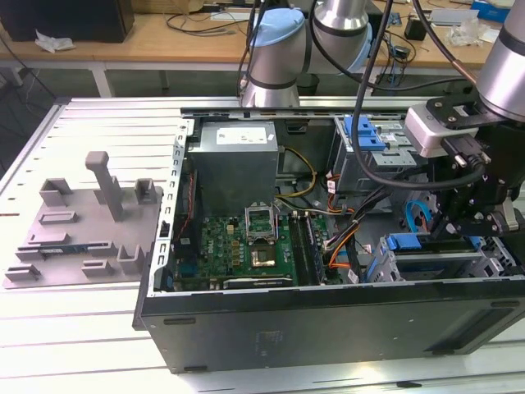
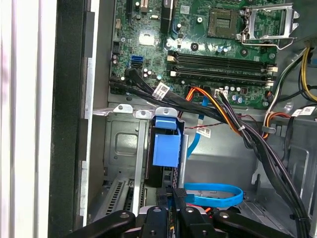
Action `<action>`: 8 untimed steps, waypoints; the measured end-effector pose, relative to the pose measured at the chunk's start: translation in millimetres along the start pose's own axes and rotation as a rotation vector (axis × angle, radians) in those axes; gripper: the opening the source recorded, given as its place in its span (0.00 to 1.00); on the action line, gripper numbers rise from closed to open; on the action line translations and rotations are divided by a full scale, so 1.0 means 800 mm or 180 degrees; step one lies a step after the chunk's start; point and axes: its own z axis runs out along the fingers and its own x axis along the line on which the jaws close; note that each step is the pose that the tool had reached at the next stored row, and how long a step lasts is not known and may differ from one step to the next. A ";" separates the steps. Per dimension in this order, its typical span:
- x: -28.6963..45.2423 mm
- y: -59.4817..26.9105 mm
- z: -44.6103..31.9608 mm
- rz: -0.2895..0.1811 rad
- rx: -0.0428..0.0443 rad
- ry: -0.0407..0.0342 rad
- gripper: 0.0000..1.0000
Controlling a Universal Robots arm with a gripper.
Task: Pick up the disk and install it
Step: 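Insert the second disk wire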
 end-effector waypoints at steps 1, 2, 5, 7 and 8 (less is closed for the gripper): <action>0.0000 0.000 0.0001 0.0000 0.0000 0.0000 0.16; 0.0000 0.000 0.0003 -0.0001 0.0000 0.0000 0.16; 0.0000 0.000 0.0009 -0.0002 0.0000 0.0000 0.16; -0.0001 0.001 0.0016 -0.0001 0.0000 -0.0004 0.16; -0.0001 0.001 0.0015 -0.0001 0.0000 -0.0003 0.17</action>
